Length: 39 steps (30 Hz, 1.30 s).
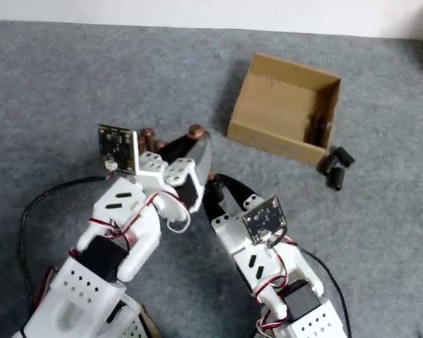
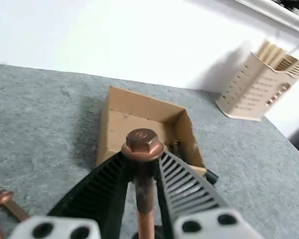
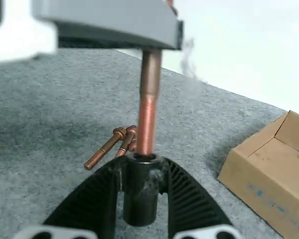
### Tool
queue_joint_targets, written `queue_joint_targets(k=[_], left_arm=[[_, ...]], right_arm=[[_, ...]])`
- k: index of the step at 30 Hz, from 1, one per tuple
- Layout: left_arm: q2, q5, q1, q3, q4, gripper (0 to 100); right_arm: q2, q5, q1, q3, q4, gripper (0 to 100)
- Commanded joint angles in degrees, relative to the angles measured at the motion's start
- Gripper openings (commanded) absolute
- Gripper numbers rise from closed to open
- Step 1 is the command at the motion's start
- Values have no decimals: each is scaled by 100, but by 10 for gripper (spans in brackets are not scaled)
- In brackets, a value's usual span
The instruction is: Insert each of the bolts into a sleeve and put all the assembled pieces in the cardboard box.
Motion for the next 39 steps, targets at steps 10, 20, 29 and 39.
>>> queue_joint_targets(k=[10, 20, 29, 39], left_arm=[[-154, 26, 145, 136, -123, 6], [-171, 18, 75, 743, -18, 6], [-136, -369, 620, 778, 404, 7], [-171, -1275, -295, 1182, 1424, 239]], right_arm=[[-75, -62, 101, 910, -127, 5], [-75, -62, 198, 910, -154, 5], [-75, -70, 444, 910, -207, 5], [-40, -62, 453, 910, 13, 5]])
